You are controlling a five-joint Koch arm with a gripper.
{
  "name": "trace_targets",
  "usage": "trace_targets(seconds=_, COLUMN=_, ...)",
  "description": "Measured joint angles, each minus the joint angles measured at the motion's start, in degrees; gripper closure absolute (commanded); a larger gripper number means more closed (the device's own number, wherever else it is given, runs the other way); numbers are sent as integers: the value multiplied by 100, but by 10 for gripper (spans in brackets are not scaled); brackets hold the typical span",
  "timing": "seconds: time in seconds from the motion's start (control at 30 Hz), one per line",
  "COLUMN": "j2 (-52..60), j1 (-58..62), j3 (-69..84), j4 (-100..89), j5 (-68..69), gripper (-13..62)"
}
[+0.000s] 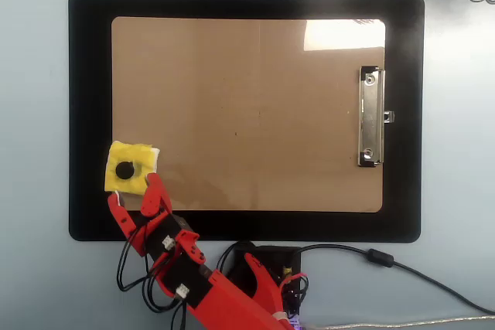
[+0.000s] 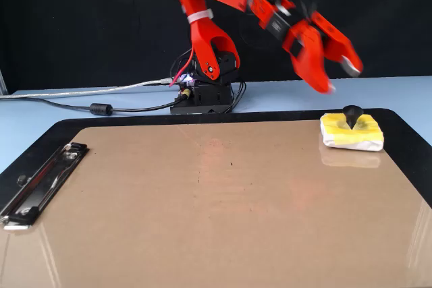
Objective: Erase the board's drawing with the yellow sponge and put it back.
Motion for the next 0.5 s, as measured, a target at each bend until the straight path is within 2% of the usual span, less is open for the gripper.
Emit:
trace_targets(seconds=0.13, j2=800, j1=703, j3=-923, j4=2742, j5=105, gripper=161)
trace_targets(seconds=0.27, j2=835, j1=2531, j3=-1169, j4=4658, j5=1406, gripper=163)
trace_targets(seconds=0.4, j2=896, j1=4359, j3=-870, j4=5001, j5=2892, gripper=163)
trace_targets(seconds=0.5, j2=940, j1=5019, j3=62, j4=4896, j5=3349, gripper=161)
